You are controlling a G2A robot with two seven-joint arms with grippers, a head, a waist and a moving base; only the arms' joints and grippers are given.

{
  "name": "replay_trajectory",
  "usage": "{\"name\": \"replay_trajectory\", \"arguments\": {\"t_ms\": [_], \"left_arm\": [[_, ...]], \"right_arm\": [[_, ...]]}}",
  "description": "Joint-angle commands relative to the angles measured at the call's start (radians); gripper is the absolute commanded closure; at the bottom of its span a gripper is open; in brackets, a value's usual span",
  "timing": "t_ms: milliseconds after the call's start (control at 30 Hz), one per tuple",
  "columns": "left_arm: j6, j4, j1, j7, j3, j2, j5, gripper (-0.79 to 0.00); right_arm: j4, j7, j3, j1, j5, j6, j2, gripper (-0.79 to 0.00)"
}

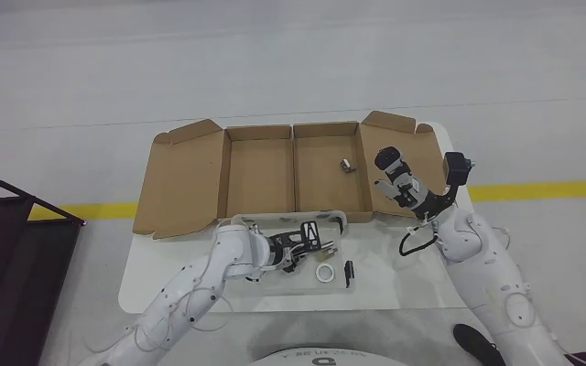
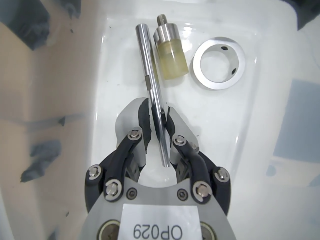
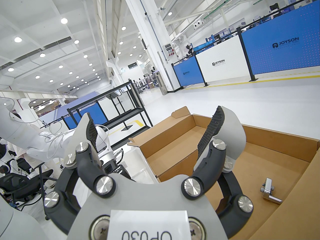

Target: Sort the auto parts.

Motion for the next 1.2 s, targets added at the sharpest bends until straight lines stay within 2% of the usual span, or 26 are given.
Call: {"name": "replay_trajectory", "arguments": {"t_ms": [0, 100, 167, 200, 433, 833, 1000, 1167], "left_arm": [[0.002, 0.005, -0.005, 0.000, 0.003, 0.000, 0.000, -0.135], [0.006, 0.012, -0.011, -0.006, 0.009, -0.001, 0.007, -0.108], [0.009, 0.014, -0.015, -0.008, 0.013, -0.001, 0.013, -0.006], [0.010, 0.015, -0.016, -0.007, 0.015, -0.001, 0.014, 0.000], [0.002, -0.027, -0.004, 0.001, -0.007, 0.010, 0.019, 0.000], [-0.022, -0.158, 0.098, 0.037, -0.138, 0.057, 0.055, 0.000], [-0.035, -0.147, 0.117, 0.076, -0.186, 0.069, 0.029, 0.000], [-0.081, -0.141, 0.131, 0.099, -0.240, 0.081, -0.072, 0.000]], "right_arm": [[0.000, 0.000, 0.000, 0.000, 0.000, 0.000, 0.000, -0.785], [0.000, 0.000, 0.000, 0.000, 0.000, 0.000, 0.000, -0.785], [0.000, 0.000, 0.000, 0.000, 0.000, 0.000, 0.000, -0.785], [0.000, 0.000, 0.000, 0.000, 0.000, 0.000, 0.000, -0.785], [0.000, 0.000, 0.000, 0.000, 0.000, 0.000, 0.000, -0.785], [0.000, 0.000, 0.000, 0.000, 0.000, 0.000, 0.000, -0.785], [0.000, 0.000, 0.000, 0.000, 0.000, 0.000, 0.000, -0.785], [0.000, 0.000, 0.000, 0.000, 0.000, 0.000, 0.000, -0.785]]}}
